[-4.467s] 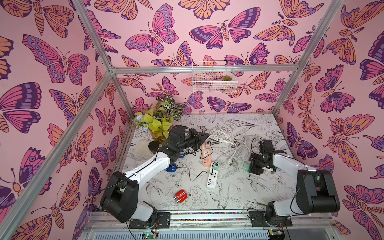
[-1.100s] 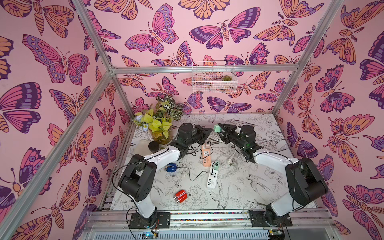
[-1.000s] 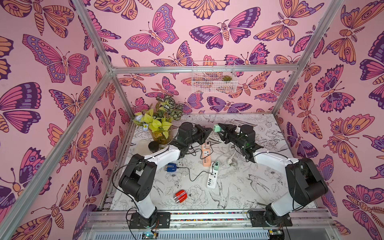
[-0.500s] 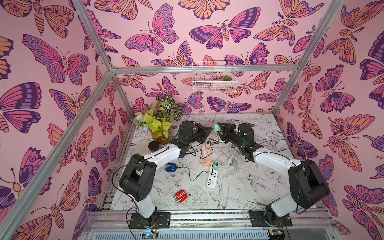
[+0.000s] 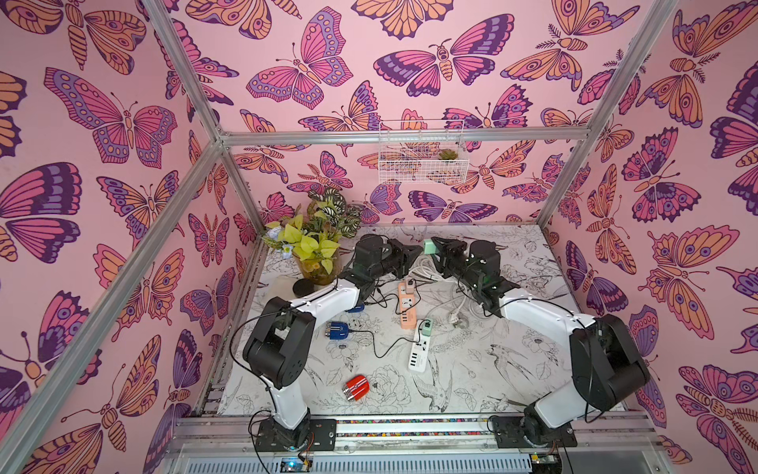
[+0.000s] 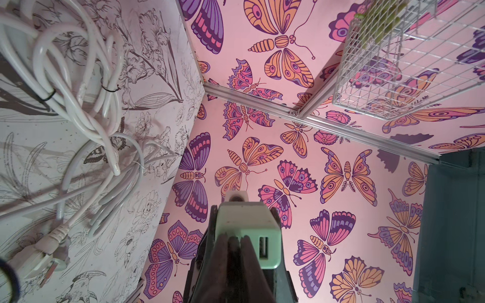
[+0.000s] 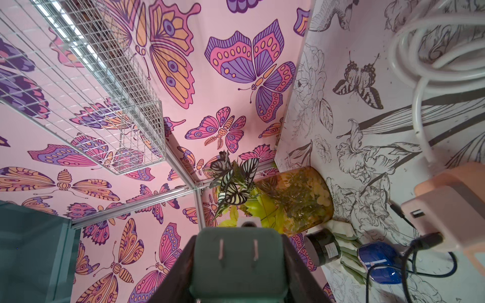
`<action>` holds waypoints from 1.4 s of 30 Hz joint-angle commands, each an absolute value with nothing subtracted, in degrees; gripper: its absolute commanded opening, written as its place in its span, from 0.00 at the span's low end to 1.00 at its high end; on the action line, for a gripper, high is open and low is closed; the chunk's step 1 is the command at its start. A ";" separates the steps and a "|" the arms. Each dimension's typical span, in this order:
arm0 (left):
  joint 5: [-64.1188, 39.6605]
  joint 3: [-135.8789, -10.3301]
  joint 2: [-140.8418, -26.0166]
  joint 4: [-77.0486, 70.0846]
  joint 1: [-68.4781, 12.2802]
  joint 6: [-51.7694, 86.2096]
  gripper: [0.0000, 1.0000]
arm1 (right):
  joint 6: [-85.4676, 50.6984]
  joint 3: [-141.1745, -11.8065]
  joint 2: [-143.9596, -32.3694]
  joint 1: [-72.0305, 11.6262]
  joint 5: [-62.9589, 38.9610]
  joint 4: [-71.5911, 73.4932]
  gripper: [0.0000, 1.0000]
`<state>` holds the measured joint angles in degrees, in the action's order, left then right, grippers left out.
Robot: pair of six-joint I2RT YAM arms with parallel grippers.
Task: Charge the electric shaver
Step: Insert the charging cable into the plug.
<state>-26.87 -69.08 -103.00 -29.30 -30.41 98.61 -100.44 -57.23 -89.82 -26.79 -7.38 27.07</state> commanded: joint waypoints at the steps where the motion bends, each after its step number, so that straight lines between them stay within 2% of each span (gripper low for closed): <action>1: -35.27 -71.74 -105.74 -29.35 -33.57 96.19 0.00 | -100.81 -61.42 -89.65 -33.13 -21.83 27.29 0.00; 5: -36.92 -71.03 -104.38 -27.87 -33.75 93.89 0.00 | -100.65 -60.90 -89.48 -32.68 -21.14 25.56 0.00; 8: -35.86 -68.84 -100.33 -23.59 -33.08 90.08 0.29 | -100.75 -59.23 -87.62 -30.54 -19.55 22.11 0.00; 10: -34.95 -68.04 -96.90 -18.74 -32.54 86.08 0.43 | -100.59 -58.56 -86.14 -28.94 -18.67 17.74 0.00; 17: -30.82 -66.58 -85.42 -2.67 -31.47 71.93 0.63 | -100.43 -58.27 -83.25 -25.67 -17.66 5.88 0.00; 25: -30.96 -64.38 -78.29 5.45 -31.04 60.13 0.66 | -105.03 -55.96 -82.45 -24.36 -20.30 3.21 0.00; 32: -28.90 -69.13 -79.22 17.35 -31.11 42.44 0.67 | -111.15 -55.84 -81.91 -24.09 -25.62 1.33 0.00; 36: -26.27 -68.91 -81.18 16.29 -31.66 33.81 0.70 | -113.53 -56.57 -81.26 -24.10 -29.04 -0.56 0.00; 42: -25.58 -70.38 -86.00 10.77 -34.20 28.86 0.71 | -116.61 -56.48 -80.71 -24.08 -32.00 -0.68 0.00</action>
